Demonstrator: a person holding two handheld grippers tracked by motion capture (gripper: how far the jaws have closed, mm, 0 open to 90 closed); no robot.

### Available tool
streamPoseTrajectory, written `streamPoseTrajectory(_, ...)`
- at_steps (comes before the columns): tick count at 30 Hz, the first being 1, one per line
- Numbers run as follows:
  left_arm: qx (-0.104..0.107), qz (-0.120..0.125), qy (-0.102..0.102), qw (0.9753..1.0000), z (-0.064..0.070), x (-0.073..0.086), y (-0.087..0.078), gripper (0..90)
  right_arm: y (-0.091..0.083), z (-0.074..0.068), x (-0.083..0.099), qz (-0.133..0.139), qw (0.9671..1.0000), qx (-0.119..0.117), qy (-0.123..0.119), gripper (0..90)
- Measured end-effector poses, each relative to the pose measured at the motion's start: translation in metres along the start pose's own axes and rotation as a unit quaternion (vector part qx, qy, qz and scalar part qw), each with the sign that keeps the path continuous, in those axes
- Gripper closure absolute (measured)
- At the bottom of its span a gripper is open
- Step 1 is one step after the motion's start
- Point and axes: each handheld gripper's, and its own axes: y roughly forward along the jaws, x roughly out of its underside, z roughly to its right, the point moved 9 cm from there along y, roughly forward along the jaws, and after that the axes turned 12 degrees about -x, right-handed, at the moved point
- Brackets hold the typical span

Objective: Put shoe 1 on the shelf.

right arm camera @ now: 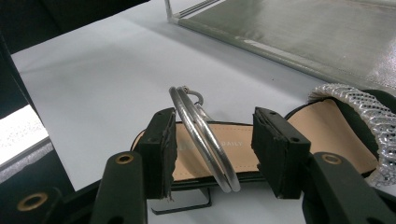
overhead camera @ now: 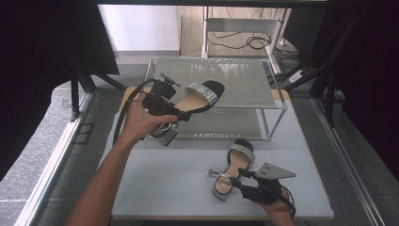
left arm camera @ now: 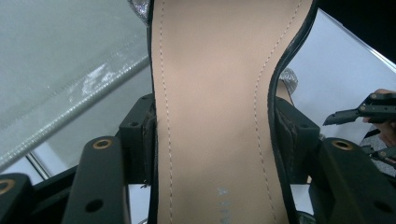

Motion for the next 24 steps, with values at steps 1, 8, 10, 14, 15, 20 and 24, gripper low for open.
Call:
streamPoseTrajectory(1,-0.001,-0.001,0.0,1.0,0.0,-0.001,0.0,42.0,0.0,0.0,0.0,0.0,1.0,0.0,0.0,49.4)
streamPoseTrajectory(8,0.002,0.002,-0.005,1.0,-0.001,-0.01,0.002,42.0,0.0,0.0,-0.001,0.003,1.0,0.0,0.002,49.4)
streamPoseTrajectory(10,0.0,0.0,-0.003,1.0,-0.003,-0.012,0.003,42.0,0.0,0.0,-0.001,0.004,1.0,0.0,0.002,49.4)
streamPoseTrajectory(14,-0.007,-0.009,-0.001,0.9999,-0.009,-0.015,0.006,42.0,-0.001,0.001,-0.001,0.004,1.0,0.0,0.002,49.4)
streamPoseTrajectory(15,-0.008,-0.009,-0.003,0.9999,-0.01,-0.016,0.007,42.0,-0.002,0.001,-0.001,0.005,1.0,0.0,0.002,49.4)
streamPoseTrajectory(20,-0.007,-0.014,-0.015,0.9998,-0.02,-0.024,0.012,42.0,-0.003,0.0,-0.001,0.003,1.0,-0.002,0.007,49.4)
streamPoseTrajectory(24,-0.01,-0.017,-0.016,0.9997,-0.024,-0.027,0.016,42.0,-0.003,0.001,-0.001,0.006,1.0,-0.001,0.004,49.4)
